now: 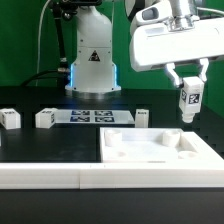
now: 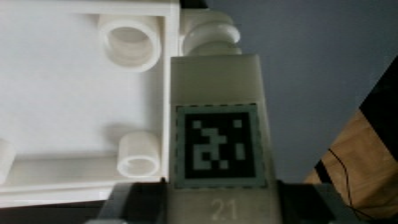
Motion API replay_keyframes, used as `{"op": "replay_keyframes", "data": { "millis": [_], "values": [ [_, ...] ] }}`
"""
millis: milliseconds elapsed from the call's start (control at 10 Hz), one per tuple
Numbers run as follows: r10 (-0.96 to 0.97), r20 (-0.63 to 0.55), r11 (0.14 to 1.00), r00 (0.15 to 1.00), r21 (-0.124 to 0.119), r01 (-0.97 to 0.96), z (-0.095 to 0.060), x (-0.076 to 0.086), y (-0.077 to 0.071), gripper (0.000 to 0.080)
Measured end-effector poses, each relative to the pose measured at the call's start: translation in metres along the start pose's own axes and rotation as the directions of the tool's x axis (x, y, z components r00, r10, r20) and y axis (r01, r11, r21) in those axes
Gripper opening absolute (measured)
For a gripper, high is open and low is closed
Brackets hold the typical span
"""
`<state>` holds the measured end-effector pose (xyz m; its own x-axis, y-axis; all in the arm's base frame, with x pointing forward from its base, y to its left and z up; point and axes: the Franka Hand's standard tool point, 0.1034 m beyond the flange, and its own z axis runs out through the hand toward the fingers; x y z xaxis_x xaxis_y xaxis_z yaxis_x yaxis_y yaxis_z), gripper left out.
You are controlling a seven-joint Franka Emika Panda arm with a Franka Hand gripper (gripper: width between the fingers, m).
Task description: Assemble one leg
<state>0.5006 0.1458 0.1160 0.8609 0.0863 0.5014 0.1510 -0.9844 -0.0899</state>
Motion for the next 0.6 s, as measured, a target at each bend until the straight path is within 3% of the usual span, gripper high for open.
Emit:
{"op": "replay_keyframes", "data": {
  "millis": [300, 600],
  "values": [
    [-0.068, -0.031, 0.998, 0.997, -0.007, 0.068, 0.002, 0.029, 0.006, 0.0291],
    [-0.067, -0.029, 0.998, 0.997, -0.007, 0.067, 0.003, 0.027, 0.006, 0.0291]
  ]
}}
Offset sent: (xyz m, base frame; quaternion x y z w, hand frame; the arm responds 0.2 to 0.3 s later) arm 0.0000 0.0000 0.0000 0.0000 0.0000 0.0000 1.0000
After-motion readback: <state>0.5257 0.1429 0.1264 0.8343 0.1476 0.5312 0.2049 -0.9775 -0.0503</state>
